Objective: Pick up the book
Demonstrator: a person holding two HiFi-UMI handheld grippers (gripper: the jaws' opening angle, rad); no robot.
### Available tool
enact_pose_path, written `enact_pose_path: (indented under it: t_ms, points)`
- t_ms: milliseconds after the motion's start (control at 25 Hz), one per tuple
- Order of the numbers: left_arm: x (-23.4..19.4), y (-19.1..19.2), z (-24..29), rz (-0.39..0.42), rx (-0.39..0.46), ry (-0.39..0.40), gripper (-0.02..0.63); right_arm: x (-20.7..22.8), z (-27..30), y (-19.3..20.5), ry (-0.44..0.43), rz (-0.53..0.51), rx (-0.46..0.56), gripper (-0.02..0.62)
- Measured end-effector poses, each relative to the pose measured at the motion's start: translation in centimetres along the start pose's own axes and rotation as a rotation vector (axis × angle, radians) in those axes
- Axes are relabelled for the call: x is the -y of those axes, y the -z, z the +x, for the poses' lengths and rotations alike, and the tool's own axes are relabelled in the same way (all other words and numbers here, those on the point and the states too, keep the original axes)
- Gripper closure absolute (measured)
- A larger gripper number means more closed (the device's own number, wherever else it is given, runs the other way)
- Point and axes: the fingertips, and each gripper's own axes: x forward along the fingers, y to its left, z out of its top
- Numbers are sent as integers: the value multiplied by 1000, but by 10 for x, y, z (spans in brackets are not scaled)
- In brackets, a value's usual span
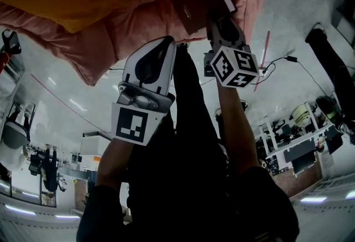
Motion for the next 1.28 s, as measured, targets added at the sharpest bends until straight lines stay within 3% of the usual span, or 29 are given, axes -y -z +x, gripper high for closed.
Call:
enact_pose_path:
  t_ms: [1280]
  points:
    - [31,-40,-43,36,102,-18,598,-27,-62,-19,1,-65,54,449]
